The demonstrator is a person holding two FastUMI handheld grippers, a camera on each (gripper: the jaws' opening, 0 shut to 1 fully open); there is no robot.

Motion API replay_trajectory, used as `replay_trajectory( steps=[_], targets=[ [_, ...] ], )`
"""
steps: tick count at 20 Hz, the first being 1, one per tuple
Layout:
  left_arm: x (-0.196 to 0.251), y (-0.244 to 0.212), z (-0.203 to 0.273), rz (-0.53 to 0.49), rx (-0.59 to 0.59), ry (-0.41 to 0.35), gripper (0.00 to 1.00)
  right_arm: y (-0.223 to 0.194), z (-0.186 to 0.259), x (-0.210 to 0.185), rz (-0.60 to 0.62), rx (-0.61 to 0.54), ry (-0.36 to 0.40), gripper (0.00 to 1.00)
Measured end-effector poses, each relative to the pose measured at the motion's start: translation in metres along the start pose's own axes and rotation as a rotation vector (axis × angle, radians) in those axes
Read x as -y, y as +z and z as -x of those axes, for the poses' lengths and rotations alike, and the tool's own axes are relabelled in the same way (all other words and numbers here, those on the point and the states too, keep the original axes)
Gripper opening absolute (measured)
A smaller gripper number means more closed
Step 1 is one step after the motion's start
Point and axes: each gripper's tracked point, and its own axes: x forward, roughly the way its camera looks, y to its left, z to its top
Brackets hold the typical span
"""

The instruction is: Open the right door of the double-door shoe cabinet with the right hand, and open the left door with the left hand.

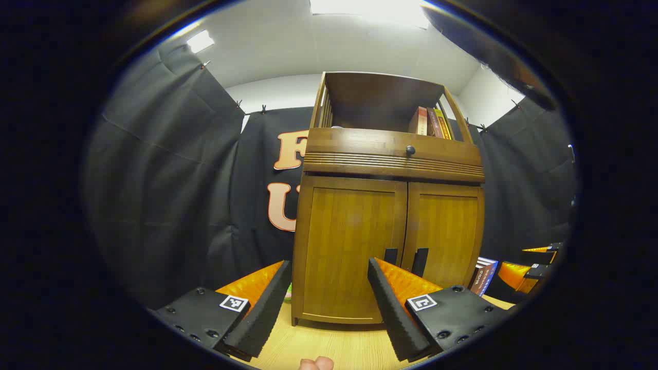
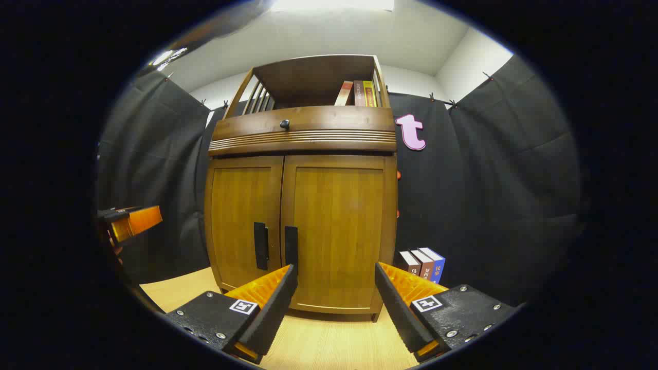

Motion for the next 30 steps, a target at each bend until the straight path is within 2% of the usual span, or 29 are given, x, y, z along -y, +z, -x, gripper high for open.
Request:
replay_trajectory(
  steps=[4,6,7,8,11,12,13,17,20,24,27,28,30],
  targets=[
    [0.007,-0.012,-0.002,0.010,-0.018,0.002,0.99,0.008,-0.002,0.009,0.016,0.029,-0.029,0.94],
    [0.013,-0.013,-0.001,0.013,-0.025,-0.001,0.97,0.006,-0.003,0.009,0.023,0.022,-0.020,0.94],
    [0.017,-0.013,0.001,0.014,-0.023,-0.007,0.96,0.006,-0.003,0.008,0.018,0.022,-0.017,1.00],
    [0.021,-0.009,0.001,0.014,-0.012,-0.016,0.95,0.005,0.000,0.007,0.004,0.021,-0.022,0.94],
    [0.027,-0.001,-0.002,-0.001,0.006,-0.028,0.95,-0.004,0.007,-0.004,-0.019,-0.006,0.005,0.94],
    [0.027,0.000,-0.001,-0.008,0.007,-0.022,0.95,-0.005,0.010,-0.003,-0.008,-0.010,0.003,1.00],
    [0.028,-0.002,0.000,-0.011,0.005,-0.026,0.95,-0.004,0.012,-0.001,-0.002,-0.008,-0.003,0.94],
    [0.033,-0.006,0.005,-0.024,-0.016,-0.046,0.97,-0.012,0.023,-0.006,-0.043,-0.024,-0.007,0.93],
    [0.034,-0.009,0.010,-0.001,-0.029,-0.056,0.94,-0.010,0.023,-0.010,-0.050,-0.025,0.004,0.94],
    [0.022,-0.009,0.017,0.012,-0.032,-0.020,0.97,-0.005,0.016,-0.013,-0.081,-0.012,0.026,0.93],
    [0.014,-0.007,0.021,0.011,-0.027,0.000,0.98,0.005,0.002,-0.013,-0.058,0.015,0.038,0.94],
    [0.010,-0.006,0.021,0.009,-0.026,0.008,0.98,0.006,-0.003,-0.014,-0.051,0.016,0.045,0.97],
    [0.007,-0.006,0.022,0.011,-0.027,0.015,0.99,0.008,-0.020,-0.019,-0.044,0.025,0.061,0.93]
  ],
)
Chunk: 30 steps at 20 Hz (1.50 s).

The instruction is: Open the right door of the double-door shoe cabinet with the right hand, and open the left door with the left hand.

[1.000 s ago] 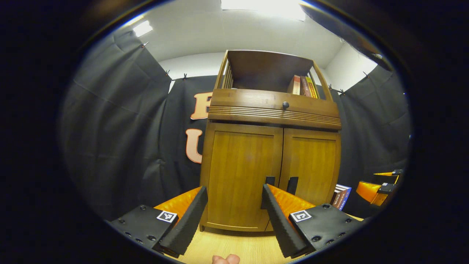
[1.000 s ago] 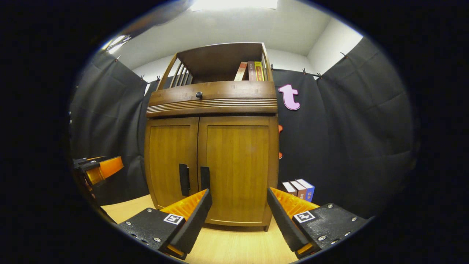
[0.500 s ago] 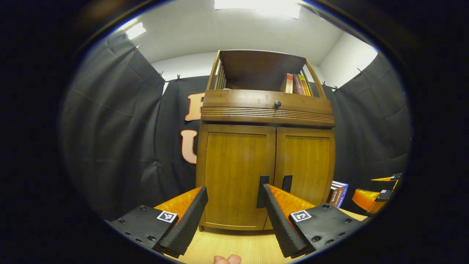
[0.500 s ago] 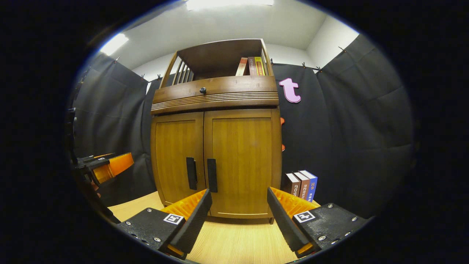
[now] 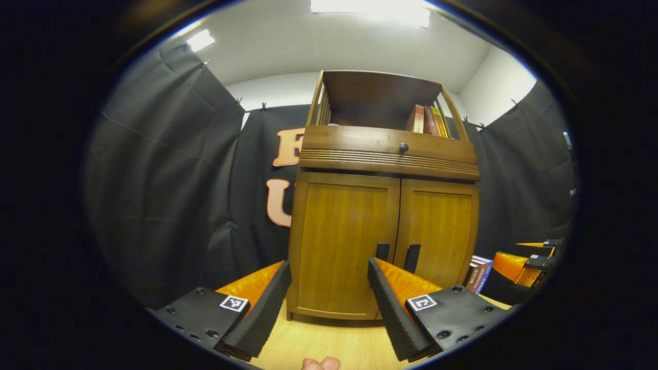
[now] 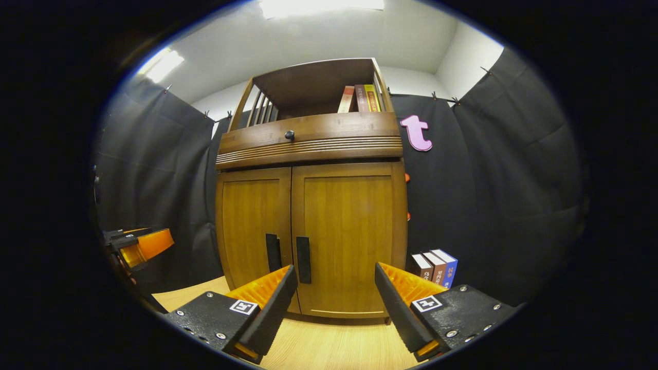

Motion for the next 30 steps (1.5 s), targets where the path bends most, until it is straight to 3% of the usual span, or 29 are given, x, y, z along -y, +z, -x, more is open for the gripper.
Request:
replay_trajectory(
  steps=[2,3,4,9,13,20,21,22,23,24,25,26,28,29,30],
  targets=[
    [-0.003,0.000,0.002,0.004,-0.002,0.005,0.99,-0.003,-0.025,-0.008,-0.010,-0.002,0.026,0.93],
    [-0.003,0.000,0.002,0.005,-0.003,0.007,0.99,-0.007,-0.039,-0.013,-0.008,-0.006,0.032,1.00],
    [-0.005,-0.001,0.002,0.006,-0.004,0.010,0.99,-0.011,-0.055,-0.016,0.000,-0.012,0.037,0.93],
    [-0.010,-0.005,0.005,0.013,-0.026,0.025,0.99,-0.036,-0.139,-0.044,-0.023,-0.061,0.068,0.93],
    [-0.022,-0.013,0.012,0.044,-0.053,0.068,0.99,-0.062,-0.190,-0.049,0.010,-0.082,0.030,0.94],
    [-0.062,-0.008,0.015,0.004,-0.038,0.160,0.96,-0.089,-0.227,-0.058,0.061,-0.081,-0.009,0.94],
    [-0.064,-0.007,0.014,0.000,-0.037,0.165,0.99,-0.095,-0.229,-0.057,0.058,-0.092,-0.022,1.00],
    [-0.065,-0.006,0.013,0.003,-0.036,0.168,0.96,-0.102,-0.232,-0.053,0.059,-0.107,-0.045,1.00],
    [-0.066,-0.005,0.013,0.009,-0.032,0.167,0.94,-0.107,-0.235,-0.050,0.051,-0.119,-0.065,0.92],
    [-0.066,-0.004,0.012,0.017,-0.028,0.164,0.94,-0.103,-0.237,-0.051,0.048,-0.099,-0.075,0.99],
    [-0.064,-0.003,0.012,0.021,-0.025,0.158,0.94,-0.106,-0.236,-0.051,0.046,-0.104,-0.075,0.79],
    [-0.062,-0.001,0.012,0.021,-0.021,0.152,0.94,-0.103,-0.235,-0.051,0.039,-0.092,-0.074,0.84],
    [-0.057,0.000,0.009,0.016,-0.016,0.132,0.94,-0.110,-0.234,-0.054,0.005,-0.113,-0.068,0.79],
    [-0.054,0.001,0.007,0.009,-0.016,0.122,0.96,-0.114,-0.235,-0.055,-0.021,-0.125,-0.061,0.84],
    [-0.051,0.001,0.006,0.002,-0.016,0.110,0.97,-0.116,-0.237,-0.056,-0.045,-0.130,-0.054,0.67]
  ],
)
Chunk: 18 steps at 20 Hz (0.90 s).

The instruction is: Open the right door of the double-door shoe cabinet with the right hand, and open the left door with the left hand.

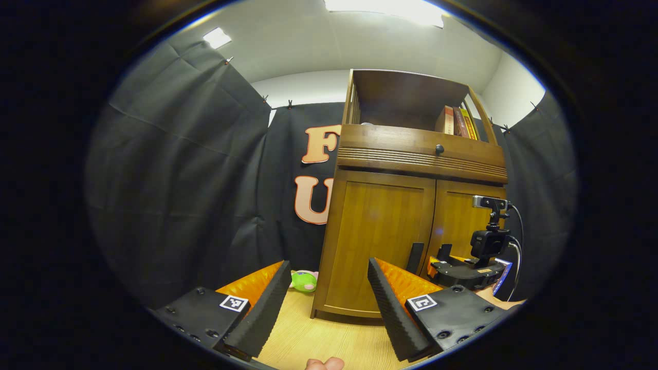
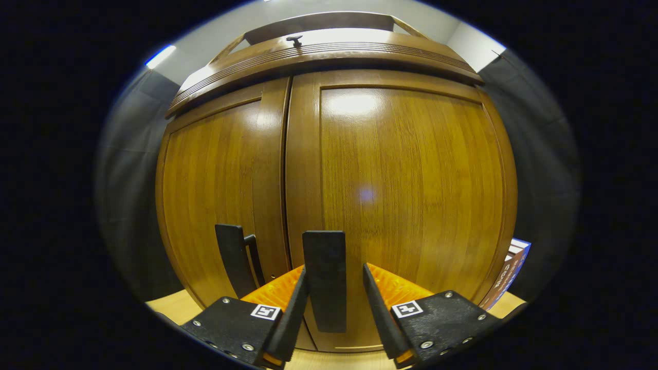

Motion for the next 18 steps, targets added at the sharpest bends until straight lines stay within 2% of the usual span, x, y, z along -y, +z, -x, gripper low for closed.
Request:
replay_trajectory(
  steps=[1,2,3,5,6,13,14,15,18],
  targets=[
    [0.005,0.002,-0.002,-0.005,0.003,-0.016,0.97,0.000,0.001,-0.003,-0.011,-0.005,0.011,0.50],
    [0.011,0.003,-0.002,-0.006,0.005,-0.033,0.97,0.000,0.001,-0.008,-0.013,0.002,0.030,0.51],
    [0.016,0.002,-0.002,-0.008,0.003,-0.052,0.95,0.001,0.000,-0.009,0.000,0.010,0.031,0.45],
    [0.024,0.002,-0.001,-0.011,0.000,-0.081,0.95,0.000,0.001,-0.009,0.020,0.004,0.041,0.24],
    [0.028,0.002,0.000,-0.009,-0.002,-0.093,0.95,-0.002,0.001,-0.009,0.021,-0.006,0.047,0.32],
    [0.043,0.006,0.009,0.005,0.014,-0.126,0.95,-0.004,0.007,-0.010,0.043,-0.047,0.085,0.26],
    [0.044,0.005,0.010,0.006,0.014,-0.126,0.94,-0.004,0.010,-0.010,0.047,-0.051,0.093,0.36],
    [0.044,0.005,0.012,0.005,0.015,-0.125,0.95,-0.005,0.015,-0.010,0.054,-0.054,0.103,0.26],
    [0.043,0.005,0.015,-0.006,0.017,-0.115,0.97,-0.004,0.036,-0.009,0.046,-0.057,0.146,0.26]
  ],
)
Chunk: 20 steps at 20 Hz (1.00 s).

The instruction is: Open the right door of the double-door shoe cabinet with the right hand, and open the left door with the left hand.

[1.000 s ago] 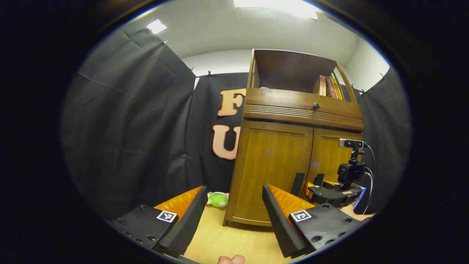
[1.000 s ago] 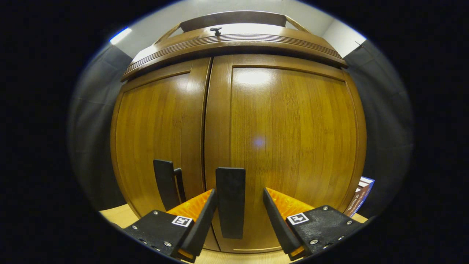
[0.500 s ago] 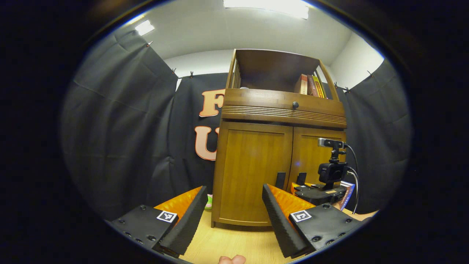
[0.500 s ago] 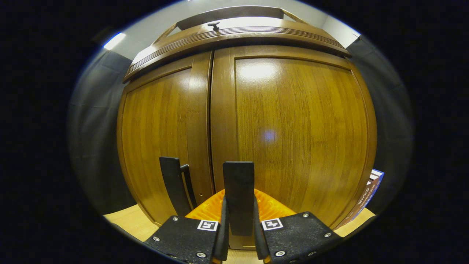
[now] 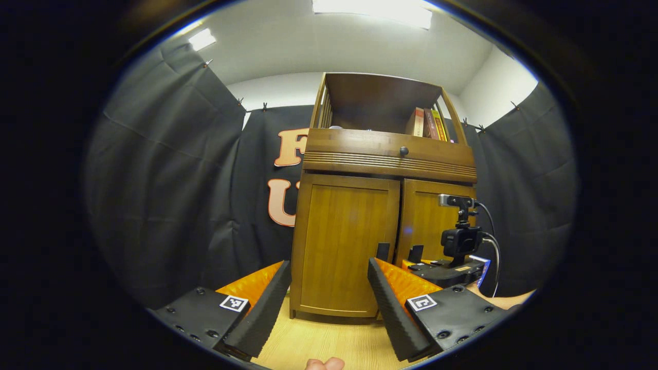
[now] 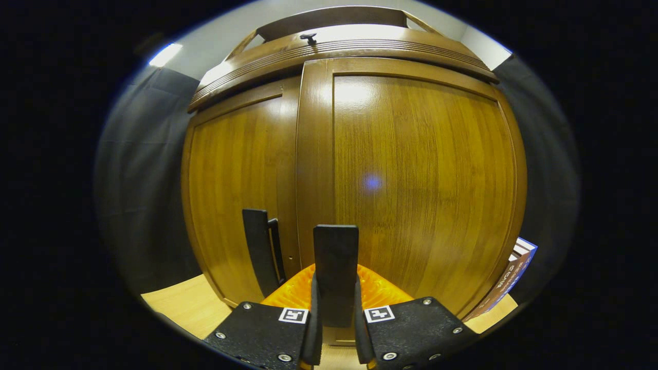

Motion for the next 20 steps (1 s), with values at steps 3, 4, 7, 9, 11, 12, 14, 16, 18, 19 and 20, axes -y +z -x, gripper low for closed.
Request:
replay_trajectory(
  steps=[3,4,7,9,11,12,14,16,18,19,20],
  targets=[
    [0.007,0.001,0.001,0.018,0.005,-0.011,0.98,-0.001,0.026,0.000,0.000,0.006,0.043,0.26],
    [0.012,0.000,0.000,0.021,-0.003,-0.020,0.99,-0.001,0.035,0.001,0.002,0.009,0.052,0.26],
    [0.019,-0.005,0.001,0.016,-0.008,-0.029,0.97,-0.004,0.067,0.007,-0.019,0.009,0.070,0.26],
    [0.028,-0.010,0.000,0.024,-0.011,-0.039,0.98,-0.004,0.086,0.014,-0.016,0.005,0.077,0.26],
    [0.038,-0.014,-0.001,0.036,-0.018,-0.062,0.99,-0.004,0.104,0.022,-0.022,0.002,0.072,0.25],
    [0.043,-0.014,-0.002,0.039,-0.019,-0.071,0.94,-0.004,0.115,0.027,-0.027,-0.001,0.068,0.25],
    [0.051,-0.015,-0.003,0.043,-0.018,-0.087,0.95,-0.005,0.132,0.037,-0.032,-0.006,0.055,0.25],
    [0.061,-0.016,-0.004,0.047,-0.020,-0.106,0.95,-0.005,0.147,0.048,-0.024,-0.003,0.035,0.25],
    [0.070,-0.017,-0.005,0.045,-0.024,-0.127,0.95,-0.005,0.162,0.064,-0.016,0.001,0.002,0.14],
    [0.074,-0.016,-0.005,0.043,-0.022,-0.135,0.95,-0.006,0.168,0.072,-0.018,0.000,-0.015,0.14],
    [0.079,-0.015,-0.005,0.044,-0.020,-0.143,0.95,-0.009,0.175,0.079,-0.022,-0.001,-0.029,0.25]
  ],
)
